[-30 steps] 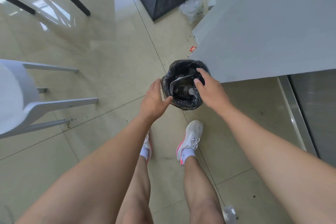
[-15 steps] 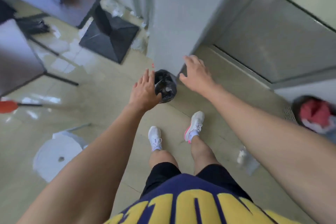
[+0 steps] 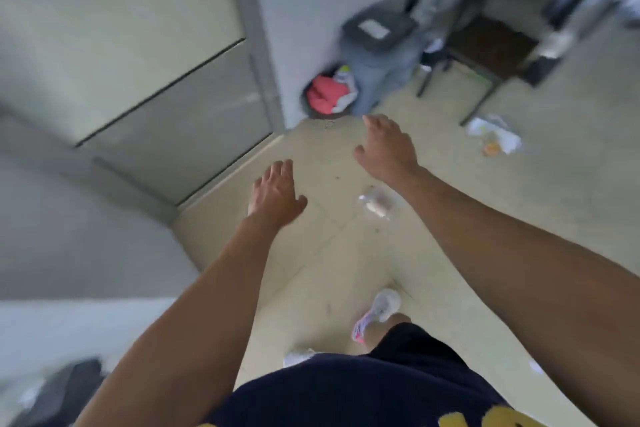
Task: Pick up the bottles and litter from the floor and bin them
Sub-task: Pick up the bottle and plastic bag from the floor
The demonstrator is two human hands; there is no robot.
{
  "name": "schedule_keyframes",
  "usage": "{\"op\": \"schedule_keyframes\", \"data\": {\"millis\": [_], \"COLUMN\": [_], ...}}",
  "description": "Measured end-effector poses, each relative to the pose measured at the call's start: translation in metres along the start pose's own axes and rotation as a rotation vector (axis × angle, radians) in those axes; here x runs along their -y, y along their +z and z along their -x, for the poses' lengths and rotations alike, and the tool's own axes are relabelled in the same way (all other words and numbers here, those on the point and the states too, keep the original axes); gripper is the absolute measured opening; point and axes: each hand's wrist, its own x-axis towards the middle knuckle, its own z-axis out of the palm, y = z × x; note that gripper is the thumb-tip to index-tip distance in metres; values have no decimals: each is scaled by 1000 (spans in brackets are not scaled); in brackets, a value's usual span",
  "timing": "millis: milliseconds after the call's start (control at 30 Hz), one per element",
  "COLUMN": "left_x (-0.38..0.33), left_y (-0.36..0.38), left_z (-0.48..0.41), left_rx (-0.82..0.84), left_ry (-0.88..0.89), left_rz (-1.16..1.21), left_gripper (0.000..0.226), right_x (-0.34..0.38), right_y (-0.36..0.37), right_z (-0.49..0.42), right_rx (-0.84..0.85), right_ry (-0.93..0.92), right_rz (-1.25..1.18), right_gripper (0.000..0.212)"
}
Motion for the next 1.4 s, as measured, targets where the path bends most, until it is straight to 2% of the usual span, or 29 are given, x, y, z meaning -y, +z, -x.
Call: {"op": "schedule_keyframes", "data": {"millis": [200,333,433,667,867,1200,1400], "left_x": [-245,-379,-452,-587,-713,-972,-1133], "left_y": [21,42,52,83,119,124,170], "left_z": [-103,-134,-155,-212,-296,-411,-445], "left_rx": [100,143,167,207,269,305,302], "left_ry": [411,614,721,888,1019,1314,1451], "left_rz": [-141,-219,-284,-298,-314,-428,-505], "left_gripper": [89,91,92,92,90,90,91], "right_x": [-253,-372,-436,-549,-667,-849,-992], "right_y": [-59,-87,-105,-127,-134,-196,-214], "right_z": [40,68,84,84,31,-26,-40], "right_rx": [-72,-88,-96,-97,-100,-99,-110], "right_ry": [460,677,806,983,1106,1342,1432], "right_rz": [-17,-44,-86,-115,-122,-202,-251], "right_gripper": [59,56,60,57,54,60,58]}}
